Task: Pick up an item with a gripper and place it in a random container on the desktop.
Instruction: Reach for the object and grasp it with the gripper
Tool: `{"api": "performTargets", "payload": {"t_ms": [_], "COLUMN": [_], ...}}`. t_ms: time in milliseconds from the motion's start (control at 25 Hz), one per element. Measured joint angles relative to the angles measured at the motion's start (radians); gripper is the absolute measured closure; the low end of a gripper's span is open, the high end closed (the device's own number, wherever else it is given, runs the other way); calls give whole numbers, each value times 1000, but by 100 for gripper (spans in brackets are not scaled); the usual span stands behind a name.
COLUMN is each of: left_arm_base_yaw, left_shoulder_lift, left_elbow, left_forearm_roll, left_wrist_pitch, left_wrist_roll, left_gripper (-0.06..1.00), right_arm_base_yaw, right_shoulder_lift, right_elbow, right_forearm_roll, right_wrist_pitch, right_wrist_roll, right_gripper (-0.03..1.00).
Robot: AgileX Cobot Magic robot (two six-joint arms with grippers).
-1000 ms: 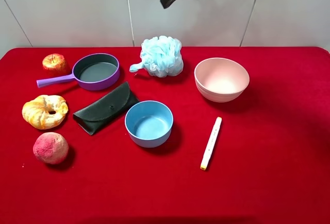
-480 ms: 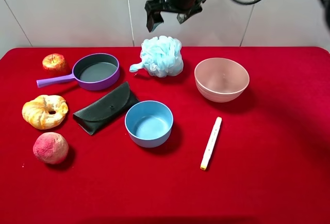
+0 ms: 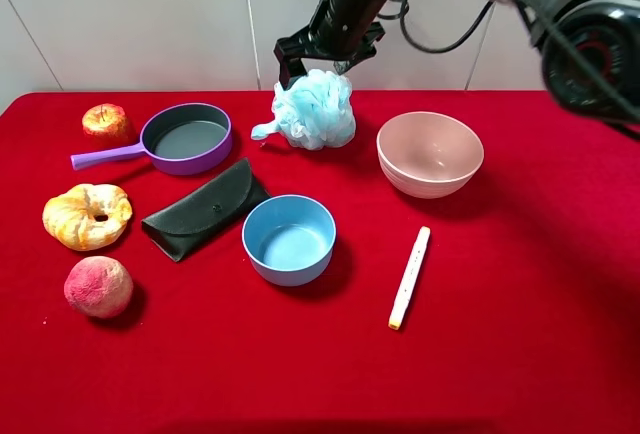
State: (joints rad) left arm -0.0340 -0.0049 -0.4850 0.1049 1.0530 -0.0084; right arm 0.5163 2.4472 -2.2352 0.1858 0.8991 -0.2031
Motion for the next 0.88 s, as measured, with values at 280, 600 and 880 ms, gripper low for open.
{"api": "performTargets", "payload": {"t_ms": [280,600,880], "left_arm_base_yaw": [0,0,0], "left_shoulder_lift": [0,0,0], "left_elbow": [0,0,0], "left_forearm_roll": [0,0,0], "left_wrist_pitch": [0,0,0], "left_wrist_roll": [0,0,0], "left_gripper": [-5,-5,-5], "right_arm_base_yaw": [0,-3,-3], "right_shoulder_lift": [98,160,199], "right_elbow": [-69,-82,-87], "right_forearm_roll": [-41,-63,-83], "right_wrist_pitch": [-30,-73,-88], "right_wrist_roll": [19,24,25], "right_gripper": [28,28,27]}}
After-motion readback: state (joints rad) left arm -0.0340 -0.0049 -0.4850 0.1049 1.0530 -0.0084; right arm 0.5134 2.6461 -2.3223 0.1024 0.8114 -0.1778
